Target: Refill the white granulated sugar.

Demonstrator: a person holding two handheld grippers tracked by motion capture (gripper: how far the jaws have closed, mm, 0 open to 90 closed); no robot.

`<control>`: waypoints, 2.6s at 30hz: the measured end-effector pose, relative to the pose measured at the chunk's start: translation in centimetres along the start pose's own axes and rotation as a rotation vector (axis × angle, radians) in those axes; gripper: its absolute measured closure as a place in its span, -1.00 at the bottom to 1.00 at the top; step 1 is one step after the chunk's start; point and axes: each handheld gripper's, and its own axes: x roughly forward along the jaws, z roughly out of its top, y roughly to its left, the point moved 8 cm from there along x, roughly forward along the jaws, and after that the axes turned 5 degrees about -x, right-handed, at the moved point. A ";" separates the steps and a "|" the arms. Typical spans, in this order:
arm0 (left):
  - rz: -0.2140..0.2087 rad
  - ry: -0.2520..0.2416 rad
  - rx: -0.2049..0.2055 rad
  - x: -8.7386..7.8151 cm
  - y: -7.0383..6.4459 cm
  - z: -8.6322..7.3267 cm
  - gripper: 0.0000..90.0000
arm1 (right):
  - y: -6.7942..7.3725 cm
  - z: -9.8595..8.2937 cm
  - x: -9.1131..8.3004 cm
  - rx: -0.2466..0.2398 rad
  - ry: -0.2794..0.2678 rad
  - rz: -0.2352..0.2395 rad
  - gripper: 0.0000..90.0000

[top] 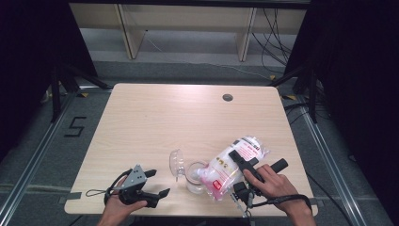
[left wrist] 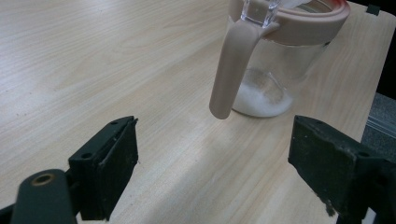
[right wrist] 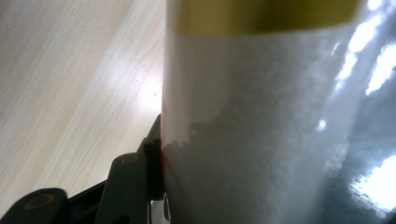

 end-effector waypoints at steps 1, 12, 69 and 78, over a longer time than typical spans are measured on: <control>0.000 0.000 0.002 0.0 0.0 0.0 -0.66 | 0.0 0.0 0.0 -0.003 -0.002 -0.001 0.17; -0.007 -0.006 -0.004 0.0 0.0 0.1 -0.66 | 0.0 0.0 0.0 -0.010 -0.002 0.001 0.17; -0.003 -0.005 -0.001 -0.1 0.0 0.1 -0.66 | -0.5 -0.2 -0.2 -0.071 0.011 -0.012 0.19; -0.003 -0.004 0.000 -0.1 0.0 0.1 -0.66 | -0.6 -0.2 -0.2 -0.077 0.007 -0.015 0.19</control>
